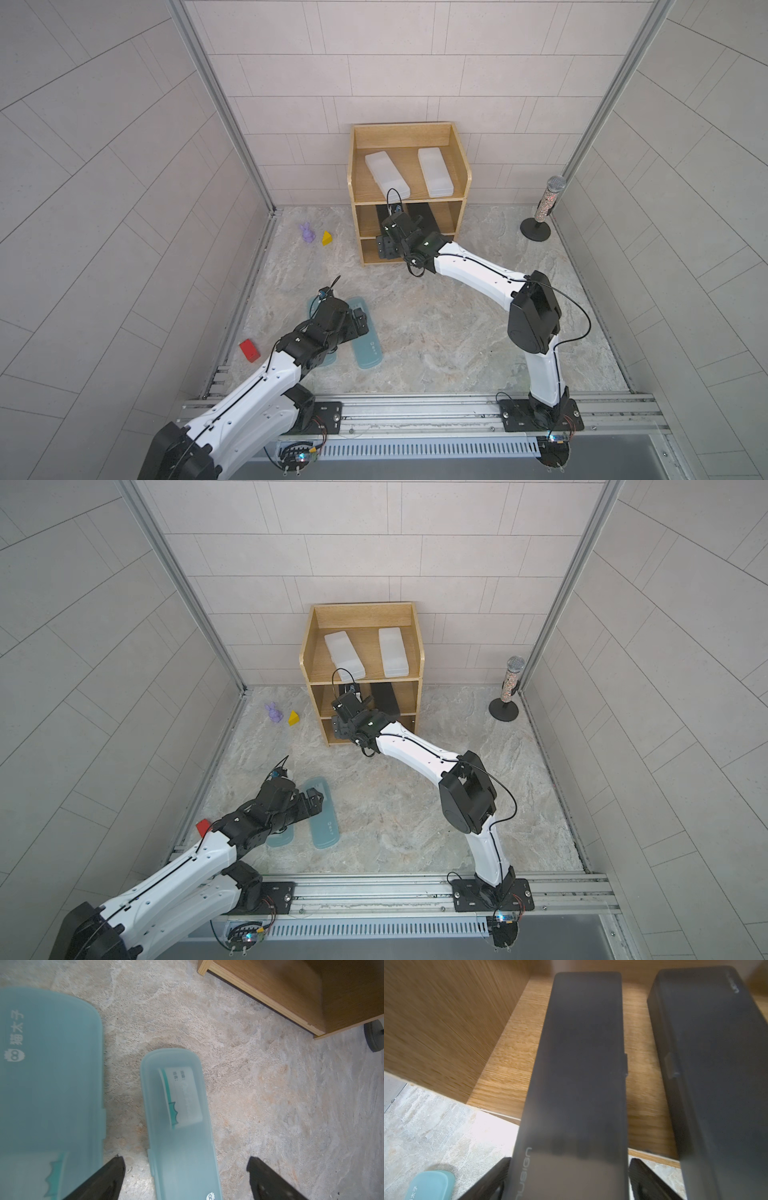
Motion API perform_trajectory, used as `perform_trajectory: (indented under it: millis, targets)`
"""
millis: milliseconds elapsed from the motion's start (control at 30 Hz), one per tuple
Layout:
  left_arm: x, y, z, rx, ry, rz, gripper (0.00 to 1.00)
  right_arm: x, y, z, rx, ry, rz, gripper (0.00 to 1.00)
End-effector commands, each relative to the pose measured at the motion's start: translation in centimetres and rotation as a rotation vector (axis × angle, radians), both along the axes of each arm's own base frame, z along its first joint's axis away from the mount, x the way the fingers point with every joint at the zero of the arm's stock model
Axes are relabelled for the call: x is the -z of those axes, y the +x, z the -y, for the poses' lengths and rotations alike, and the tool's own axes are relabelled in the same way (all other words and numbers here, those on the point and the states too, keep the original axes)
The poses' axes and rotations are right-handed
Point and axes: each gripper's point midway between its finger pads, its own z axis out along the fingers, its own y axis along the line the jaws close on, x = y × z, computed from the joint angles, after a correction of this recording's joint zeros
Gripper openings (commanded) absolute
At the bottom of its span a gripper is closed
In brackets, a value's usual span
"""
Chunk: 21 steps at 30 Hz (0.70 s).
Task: Place the pencil cases on the shelf according to color
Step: Place the pencil case on the shelf.
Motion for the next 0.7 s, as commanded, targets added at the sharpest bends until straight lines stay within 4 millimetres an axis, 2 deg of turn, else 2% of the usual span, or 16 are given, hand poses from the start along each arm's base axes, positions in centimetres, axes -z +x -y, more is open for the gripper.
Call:
perform_trajectory:
  millis: [0, 200, 367, 533, 667]
  targets:
    - [0.0, -0.3, -0.1, 0.015, 0.008, -0.010, 1.00, -3.6, -1.3, 0.8, -0.007, 0.022, 0.056, 0.95]
    - [0.3, -1.0, -0.5, 0.015, 0.025, -0.044, 1.00, -5.9, -4.1, 0.4, -0.061, 0.031, 0.096, 0.99]
    - [0.6, -1.3, -0.2, 0.018, 0.012, -0.066, 1.00, -6.4, -7.4, 0.5, -0.094, 0.031, 0.103, 1.00]
    - [0.8, -1.4, 0.2, 0.023, 0.021, -0.074, 1.00, -6.5, -12.8, 0.6, -0.120, 0.036, 0.164, 1.00]
    - [1.0, -1.5, 0.7, 0.029, 0.048, -0.075, 1.00, -6.0, -16.5, 2.2, -0.136, 0.066, 0.155, 1.00]
